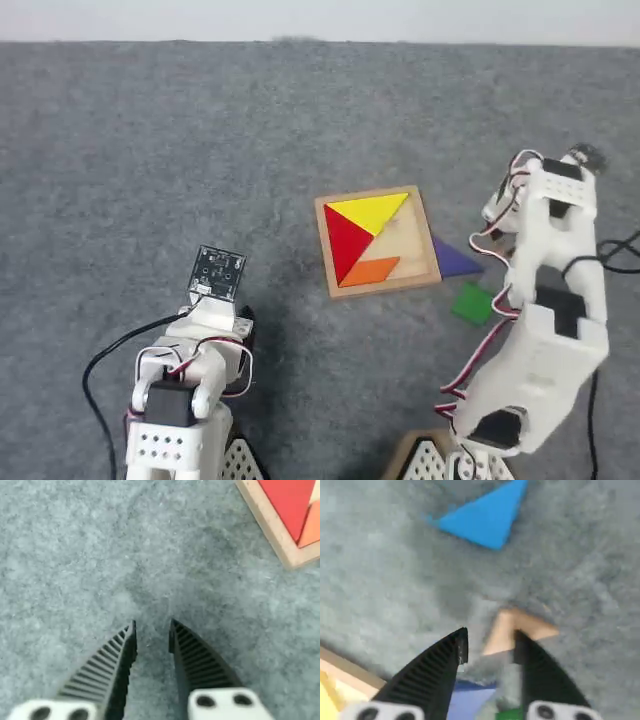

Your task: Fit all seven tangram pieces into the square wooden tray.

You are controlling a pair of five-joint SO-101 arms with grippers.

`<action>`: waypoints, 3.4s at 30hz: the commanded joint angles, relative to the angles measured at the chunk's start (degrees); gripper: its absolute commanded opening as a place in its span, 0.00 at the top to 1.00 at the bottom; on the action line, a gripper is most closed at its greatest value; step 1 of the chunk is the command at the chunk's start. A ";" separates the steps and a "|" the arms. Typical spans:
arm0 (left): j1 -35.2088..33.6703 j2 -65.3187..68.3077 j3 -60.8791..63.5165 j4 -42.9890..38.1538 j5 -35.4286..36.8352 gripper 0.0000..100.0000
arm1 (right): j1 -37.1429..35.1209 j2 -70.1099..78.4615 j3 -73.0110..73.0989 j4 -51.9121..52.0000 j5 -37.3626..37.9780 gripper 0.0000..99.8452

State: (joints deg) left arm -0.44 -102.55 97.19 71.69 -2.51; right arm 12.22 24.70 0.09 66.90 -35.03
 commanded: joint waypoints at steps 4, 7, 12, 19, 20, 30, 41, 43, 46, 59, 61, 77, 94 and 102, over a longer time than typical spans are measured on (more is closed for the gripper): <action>-0.44 -0.70 -0.75 0.18 0.53 0.90 | 2.07 4.44 -4.48 1.10 -2.55 0.85; -0.44 -0.70 -0.75 0.18 0.53 0.90 | 3.56 4.88 -4.75 2.15 -2.46 0.92; -0.44 -0.70 -0.75 0.18 0.53 0.90 | 5.49 5.14 -4.66 5.32 2.73 0.97; -0.44 -0.70 -0.75 0.18 0.53 0.90 | 12.35 0.13 -6.51 5.05 3.87 0.97; -0.44 -0.70 -0.75 0.18 0.53 0.90 | 12.97 -1.63 -6.68 5.14 4.75 0.97; -0.44 -0.70 -0.75 0.18 0.53 0.90 | 8.31 -12.44 -6.33 5.32 50.81 0.97; -0.44 -0.70 -0.75 0.18 0.53 0.90 | 6.20 -6.81 -5.36 11.65 97.85 0.89; -0.44 -0.70 -0.75 0.18 0.53 0.90 | 6.20 -5.67 -5.10 8.66 98.02 0.85; -0.44 -0.70 -0.75 0.18 0.53 0.90 | 6.02 -3.65 -5.01 7.69 100.84 0.84; -0.44 -0.70 -0.75 0.18 0.53 0.90 | 8.92 3.65 -5.10 4.62 106.81 0.85; -0.44 -0.70 -0.75 0.18 0.53 0.90 | 9.01 4.35 -5.10 4.18 106.73 0.85; -0.44 -0.70 -0.75 0.18 0.53 0.90 | 10.59 2.95 -5.01 5.41 105.67 0.85; -0.44 -0.70 -0.75 0.18 0.53 0.90 | 8.40 -8.66 -5.01 5.58 83.96 0.94; -0.44 -0.70 -0.75 0.18 0.53 0.90 | 18.68 -27.38 7.30 -0.04 84.75 0.93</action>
State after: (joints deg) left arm -0.44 -102.55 97.19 71.69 -2.51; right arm 27.08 6.15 1.85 72.53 45.14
